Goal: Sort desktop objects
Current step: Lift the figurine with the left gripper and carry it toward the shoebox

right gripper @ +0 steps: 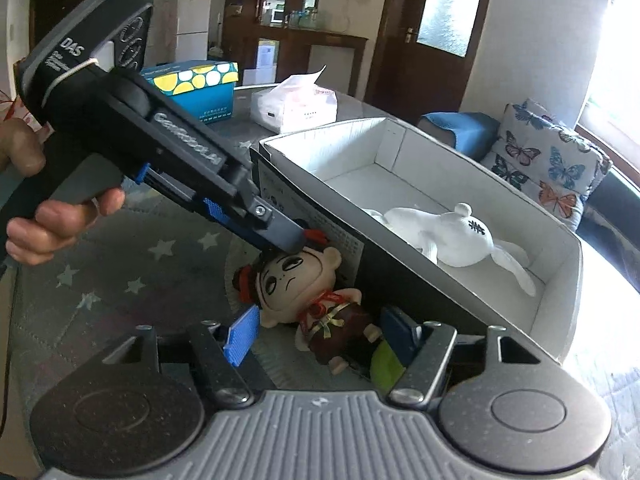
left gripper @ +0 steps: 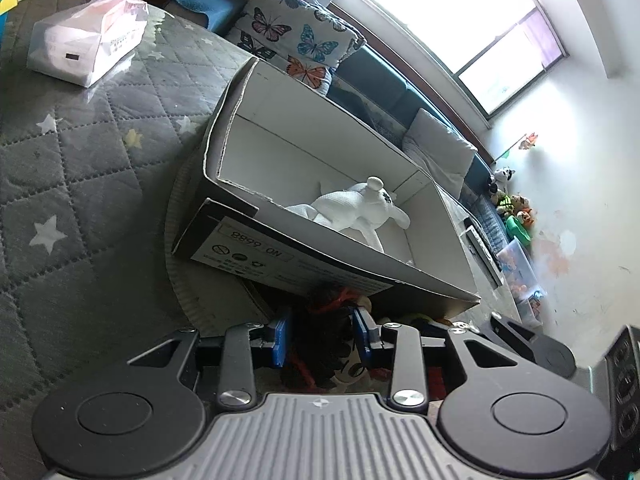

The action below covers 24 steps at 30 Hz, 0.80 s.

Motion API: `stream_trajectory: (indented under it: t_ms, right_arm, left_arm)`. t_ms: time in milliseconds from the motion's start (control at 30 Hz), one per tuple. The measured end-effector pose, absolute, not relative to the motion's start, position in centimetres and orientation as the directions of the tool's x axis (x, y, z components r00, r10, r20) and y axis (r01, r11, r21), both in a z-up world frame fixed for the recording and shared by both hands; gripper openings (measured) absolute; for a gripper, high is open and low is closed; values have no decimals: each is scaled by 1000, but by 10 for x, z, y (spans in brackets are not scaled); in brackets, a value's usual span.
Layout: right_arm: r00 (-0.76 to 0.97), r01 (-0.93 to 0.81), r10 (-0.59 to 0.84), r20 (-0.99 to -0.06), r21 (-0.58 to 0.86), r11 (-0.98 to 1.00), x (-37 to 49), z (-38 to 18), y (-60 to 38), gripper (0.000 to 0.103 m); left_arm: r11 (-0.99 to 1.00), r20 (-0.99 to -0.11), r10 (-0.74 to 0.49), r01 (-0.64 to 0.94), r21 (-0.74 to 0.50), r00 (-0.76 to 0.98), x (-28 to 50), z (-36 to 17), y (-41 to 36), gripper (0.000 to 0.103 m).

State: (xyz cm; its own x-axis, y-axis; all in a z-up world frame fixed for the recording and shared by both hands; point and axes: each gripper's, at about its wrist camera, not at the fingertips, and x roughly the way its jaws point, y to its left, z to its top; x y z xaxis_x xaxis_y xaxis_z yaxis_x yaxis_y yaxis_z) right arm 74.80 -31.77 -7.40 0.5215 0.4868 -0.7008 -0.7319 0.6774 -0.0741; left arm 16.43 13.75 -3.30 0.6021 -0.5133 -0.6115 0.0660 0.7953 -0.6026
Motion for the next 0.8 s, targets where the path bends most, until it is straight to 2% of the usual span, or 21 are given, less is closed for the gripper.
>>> stream_trajectory:
  t_ms: [333, 467, 633, 800]
  right_arm:
    - [450, -781, 502, -739, -54, 622, 772, -80, -316, 72]
    - [377, -792, 541, -752, 41, 609, 769, -76, -320, 62]
    - [370, -800, 550, -749, 45, 599, 757, -75, -317, 60]
    - [377, -754, 562, -736, 108, 648, 767, -76, -317, 57]
  left_arm:
    - [775, -610, -532, 47, -631, 588, 171, -36, 145, 36]
    - [766, -607, -546, 51, -641, 577, 170, -36, 146, 36]
    - [762, -605, -552, 53, -645, 574, 169, -36, 149, 36]
    - [766, -606, -545, 50, -640, 580, 169, -36, 148, 36]
